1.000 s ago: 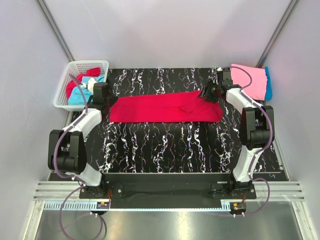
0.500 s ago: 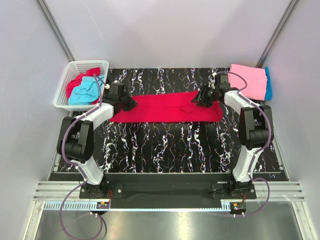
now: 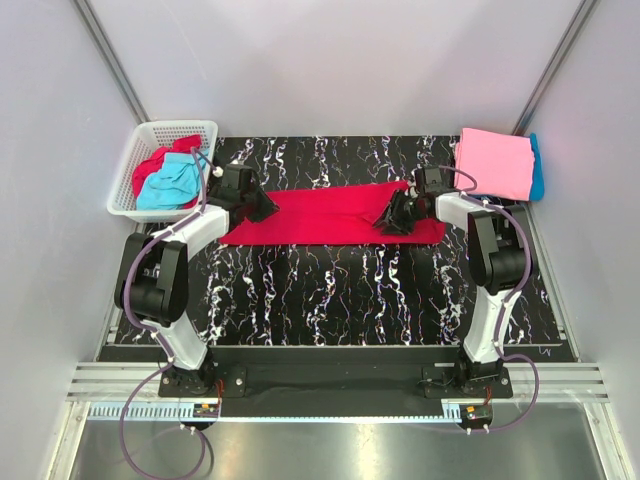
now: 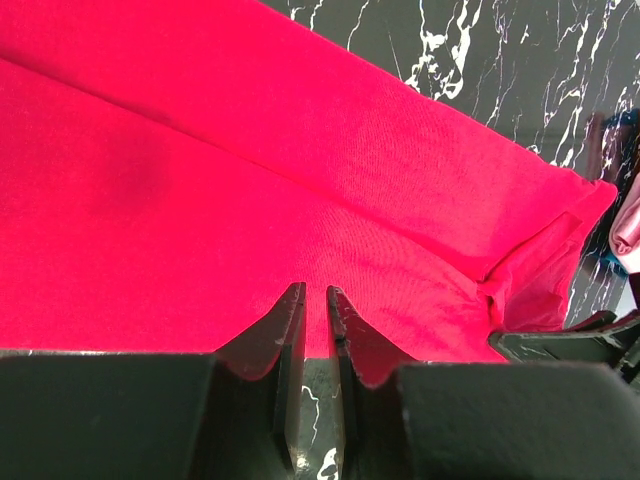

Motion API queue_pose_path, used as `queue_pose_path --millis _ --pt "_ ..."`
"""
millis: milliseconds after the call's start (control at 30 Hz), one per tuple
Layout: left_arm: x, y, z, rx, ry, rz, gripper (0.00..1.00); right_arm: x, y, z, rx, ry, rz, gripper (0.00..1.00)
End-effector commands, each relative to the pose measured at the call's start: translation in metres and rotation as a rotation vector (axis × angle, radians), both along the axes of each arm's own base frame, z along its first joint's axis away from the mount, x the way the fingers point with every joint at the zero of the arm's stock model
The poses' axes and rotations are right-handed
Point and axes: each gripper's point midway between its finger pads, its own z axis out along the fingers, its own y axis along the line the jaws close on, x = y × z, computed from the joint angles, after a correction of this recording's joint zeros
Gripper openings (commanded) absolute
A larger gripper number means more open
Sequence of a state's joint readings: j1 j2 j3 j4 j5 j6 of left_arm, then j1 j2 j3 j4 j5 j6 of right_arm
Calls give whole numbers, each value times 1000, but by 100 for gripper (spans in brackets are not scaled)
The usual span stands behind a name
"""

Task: Fold and stack the t-shirts
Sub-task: Fold the tshirt

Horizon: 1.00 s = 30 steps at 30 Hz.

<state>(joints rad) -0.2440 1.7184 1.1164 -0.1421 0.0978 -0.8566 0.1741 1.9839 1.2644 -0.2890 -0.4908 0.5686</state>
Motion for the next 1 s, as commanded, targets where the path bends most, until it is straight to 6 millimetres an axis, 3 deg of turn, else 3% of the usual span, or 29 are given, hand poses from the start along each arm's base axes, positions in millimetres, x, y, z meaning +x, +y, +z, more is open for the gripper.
queue_pose_path --millis 0,367,500,600,633,667,967 --pt "7 -5 15 -1 -41 -23 18 11 12 6 32 -52 11 43" --pt "7 -2 17 22 -44 -23 18 35 13 10 19 -92 -3 40" --pt "7 -1 15 25 -40 -25 18 42 12 5 1 -100 -7 35" --pt "6 -1 13 27 -35 -28 18 49 10 6 -14 -112 -12 20" --pt "5 -1 12 28 -30 -28 18 52 9 9 -17 -122 -13 6" --pt "4 -1 10 30 -28 -29 18 53 10 10 -20 -126 -10 1" --pt "1 0 1 34 -6 -29 17 73 17 57 -42 -250 29 0"
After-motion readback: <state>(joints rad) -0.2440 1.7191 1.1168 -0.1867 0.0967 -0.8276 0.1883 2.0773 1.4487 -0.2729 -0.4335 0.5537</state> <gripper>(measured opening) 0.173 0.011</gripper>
